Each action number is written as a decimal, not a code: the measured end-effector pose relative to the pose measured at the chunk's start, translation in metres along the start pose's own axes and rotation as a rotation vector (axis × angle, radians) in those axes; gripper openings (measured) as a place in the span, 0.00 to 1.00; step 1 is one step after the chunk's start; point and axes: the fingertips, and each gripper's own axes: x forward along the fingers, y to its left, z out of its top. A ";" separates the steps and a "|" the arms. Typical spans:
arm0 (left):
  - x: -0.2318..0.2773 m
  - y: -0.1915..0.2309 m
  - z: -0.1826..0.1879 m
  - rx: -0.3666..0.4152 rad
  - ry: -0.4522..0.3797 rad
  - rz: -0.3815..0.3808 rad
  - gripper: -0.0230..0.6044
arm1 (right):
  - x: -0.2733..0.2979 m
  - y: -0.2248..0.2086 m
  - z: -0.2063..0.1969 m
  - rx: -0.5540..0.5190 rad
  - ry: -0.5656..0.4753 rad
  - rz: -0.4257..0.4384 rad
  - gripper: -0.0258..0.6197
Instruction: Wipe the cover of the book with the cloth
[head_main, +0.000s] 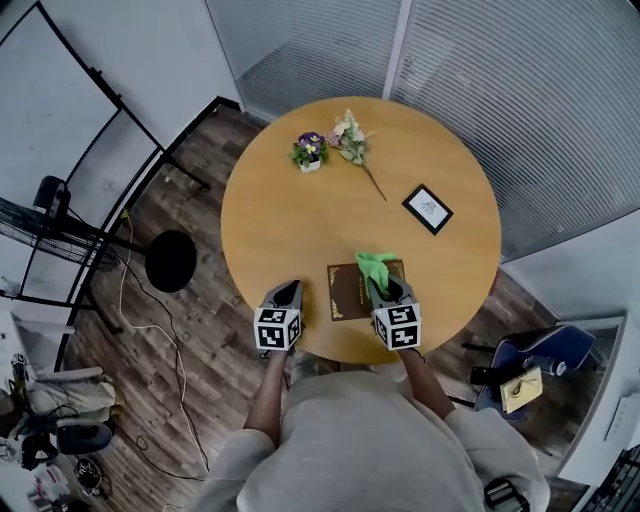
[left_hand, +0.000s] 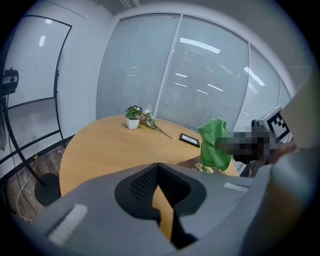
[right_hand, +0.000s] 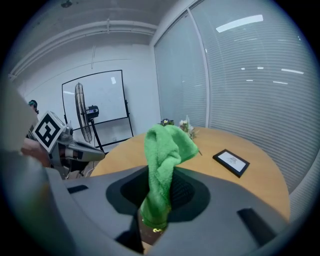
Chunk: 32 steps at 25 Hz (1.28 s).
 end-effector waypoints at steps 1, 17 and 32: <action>0.000 0.002 0.000 0.004 0.003 -0.009 0.05 | 0.002 0.004 0.001 0.002 0.002 -0.004 0.19; -0.009 0.047 -0.001 -0.002 0.014 -0.062 0.05 | 0.041 0.058 0.005 -0.008 0.088 -0.038 0.19; -0.019 0.073 -0.003 -0.008 0.020 -0.046 0.05 | 0.080 0.067 -0.024 -0.001 0.228 -0.057 0.19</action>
